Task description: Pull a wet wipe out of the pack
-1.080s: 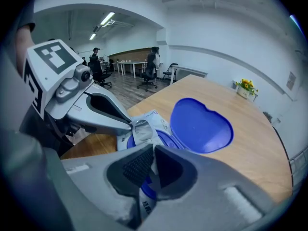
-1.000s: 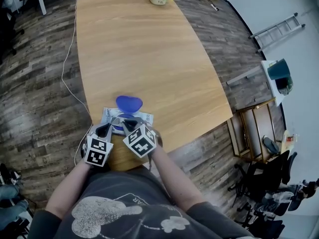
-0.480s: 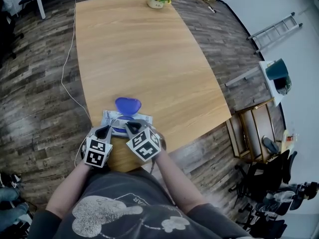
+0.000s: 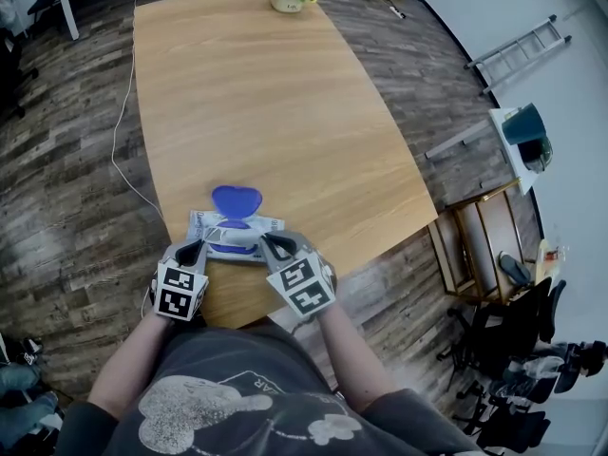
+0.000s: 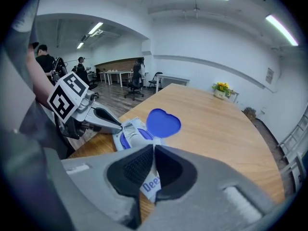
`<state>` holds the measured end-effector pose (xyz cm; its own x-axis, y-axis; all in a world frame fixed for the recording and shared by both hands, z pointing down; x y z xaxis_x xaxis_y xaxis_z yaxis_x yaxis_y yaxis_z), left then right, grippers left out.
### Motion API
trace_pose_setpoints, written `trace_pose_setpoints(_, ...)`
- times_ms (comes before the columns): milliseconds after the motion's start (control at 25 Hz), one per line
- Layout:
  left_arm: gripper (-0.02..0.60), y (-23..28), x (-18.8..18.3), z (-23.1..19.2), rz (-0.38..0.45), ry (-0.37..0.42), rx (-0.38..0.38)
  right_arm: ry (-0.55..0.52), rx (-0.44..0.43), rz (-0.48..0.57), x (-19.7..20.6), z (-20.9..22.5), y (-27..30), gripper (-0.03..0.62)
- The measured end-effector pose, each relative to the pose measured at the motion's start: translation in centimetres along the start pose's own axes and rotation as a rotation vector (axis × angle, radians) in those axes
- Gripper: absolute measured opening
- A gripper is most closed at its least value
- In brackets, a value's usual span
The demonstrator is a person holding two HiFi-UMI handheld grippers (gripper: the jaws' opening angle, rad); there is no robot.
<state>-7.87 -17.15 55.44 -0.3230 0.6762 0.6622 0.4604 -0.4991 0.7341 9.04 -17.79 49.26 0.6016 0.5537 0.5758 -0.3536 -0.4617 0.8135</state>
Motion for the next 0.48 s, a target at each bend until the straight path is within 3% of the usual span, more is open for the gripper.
trace_pose_setpoints(280,0.023,-0.1,0.0,0.1,0.008,-0.013,0.03,0.12,0.047,0.022,2.0,1.7,-2.0,0.003)
trace_pose_setpoints(480,0.033,-1.0,-0.6,-0.2,0.044,0.0,0.05,0.133,0.072,0.092,0.6,1.4,-2.9,0.003)
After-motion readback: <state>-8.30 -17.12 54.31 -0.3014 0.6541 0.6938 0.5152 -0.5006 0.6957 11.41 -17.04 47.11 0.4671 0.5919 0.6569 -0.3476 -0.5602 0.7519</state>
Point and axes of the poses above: the fingertips, and each gripper's own axes: y forward along the fingers, z to its right, x out of its underside, the point moved 6 cm from there along -y, backward along the fingers, and after that the axes turned 8 degrees about -z, right-handed, at the moved point
